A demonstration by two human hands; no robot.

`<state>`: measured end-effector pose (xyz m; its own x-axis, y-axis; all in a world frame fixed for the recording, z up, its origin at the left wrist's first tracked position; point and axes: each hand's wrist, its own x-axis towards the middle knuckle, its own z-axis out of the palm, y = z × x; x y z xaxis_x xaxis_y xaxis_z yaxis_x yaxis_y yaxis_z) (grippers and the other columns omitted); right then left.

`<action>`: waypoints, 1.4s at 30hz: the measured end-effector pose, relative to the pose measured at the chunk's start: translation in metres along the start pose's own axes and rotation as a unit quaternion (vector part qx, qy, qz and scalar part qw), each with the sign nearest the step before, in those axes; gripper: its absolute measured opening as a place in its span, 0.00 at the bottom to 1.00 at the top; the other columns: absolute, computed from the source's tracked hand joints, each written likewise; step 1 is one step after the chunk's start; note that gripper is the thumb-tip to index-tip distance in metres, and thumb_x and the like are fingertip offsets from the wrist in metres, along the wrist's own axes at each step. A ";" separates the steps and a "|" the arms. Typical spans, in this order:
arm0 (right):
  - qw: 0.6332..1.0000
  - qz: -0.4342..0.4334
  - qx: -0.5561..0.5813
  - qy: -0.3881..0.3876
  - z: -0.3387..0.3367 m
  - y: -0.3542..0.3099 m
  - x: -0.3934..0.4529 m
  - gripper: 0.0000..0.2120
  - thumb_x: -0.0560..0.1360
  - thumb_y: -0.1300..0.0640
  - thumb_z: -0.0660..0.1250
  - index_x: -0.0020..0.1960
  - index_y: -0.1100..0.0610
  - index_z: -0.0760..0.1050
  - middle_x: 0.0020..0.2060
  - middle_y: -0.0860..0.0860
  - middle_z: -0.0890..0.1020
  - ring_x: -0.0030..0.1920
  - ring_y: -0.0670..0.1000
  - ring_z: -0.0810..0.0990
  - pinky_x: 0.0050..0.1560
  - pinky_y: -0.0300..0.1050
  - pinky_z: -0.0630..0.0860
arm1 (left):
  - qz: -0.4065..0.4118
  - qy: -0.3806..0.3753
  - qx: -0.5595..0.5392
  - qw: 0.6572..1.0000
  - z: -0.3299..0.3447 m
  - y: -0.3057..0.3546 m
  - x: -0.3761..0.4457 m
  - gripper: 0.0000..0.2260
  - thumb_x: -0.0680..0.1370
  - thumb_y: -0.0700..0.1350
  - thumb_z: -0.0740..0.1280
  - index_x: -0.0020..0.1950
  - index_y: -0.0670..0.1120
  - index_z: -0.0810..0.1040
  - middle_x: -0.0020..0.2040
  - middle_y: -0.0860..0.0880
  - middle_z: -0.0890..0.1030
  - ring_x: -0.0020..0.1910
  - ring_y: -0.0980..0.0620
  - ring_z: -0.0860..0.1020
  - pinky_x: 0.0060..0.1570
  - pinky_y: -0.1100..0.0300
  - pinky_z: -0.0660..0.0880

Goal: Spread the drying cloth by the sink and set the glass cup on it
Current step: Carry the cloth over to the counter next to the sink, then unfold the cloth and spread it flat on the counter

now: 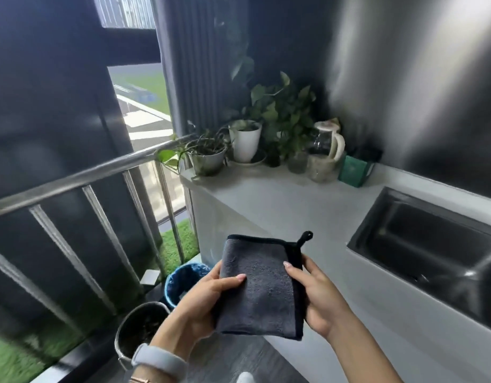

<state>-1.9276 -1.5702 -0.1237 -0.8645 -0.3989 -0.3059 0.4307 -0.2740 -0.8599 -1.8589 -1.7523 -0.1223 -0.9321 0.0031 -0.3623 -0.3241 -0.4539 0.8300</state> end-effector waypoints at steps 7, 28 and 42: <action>0.997 -0.007 0.033 0.064 -0.001 -0.039 0.141 0.10 0.74 0.61 0.65 0.54 0.52 0.78 0.44 0.53 0.86 0.46 0.53 0.84 0.41 0.49 0.80 | -0.026 -0.027 0.030 0.999 -0.020 0.069 0.155 0.15 0.68 0.35 0.68 0.53 0.47 0.78 0.43 0.45 0.86 0.39 0.47 0.84 0.34 0.58 0.80; 0.882 -0.068 0.039 0.464 -0.048 -0.052 0.335 0.11 0.73 0.62 0.67 0.55 0.55 0.73 0.49 0.50 0.81 0.48 0.49 0.80 0.46 0.46 0.77 | -0.167 -0.182 0.224 0.943 -0.011 0.114 0.442 0.21 0.77 0.30 0.55 0.58 0.54 0.71 0.53 0.47 0.80 0.50 0.50 0.78 0.40 0.62 0.76; 0.794 0.025 -0.202 0.572 -0.069 -0.033 0.331 0.17 0.73 0.61 0.66 0.61 0.61 0.75 0.54 0.53 0.79 0.58 0.55 0.77 0.54 0.42 0.73 | -0.030 -0.205 0.545 0.812 0.002 0.076 0.458 0.26 0.74 0.33 0.59 0.72 0.45 0.62 0.70 0.43 0.63 0.65 0.41 0.70 0.67 0.48 0.68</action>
<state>-2.2461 -1.6329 -0.2244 -0.6178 0.7201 -0.3160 0.5537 0.1130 -0.8250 -2.3105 -1.7837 -0.2240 -0.8127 0.3934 -0.4298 -0.1139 0.6162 0.7793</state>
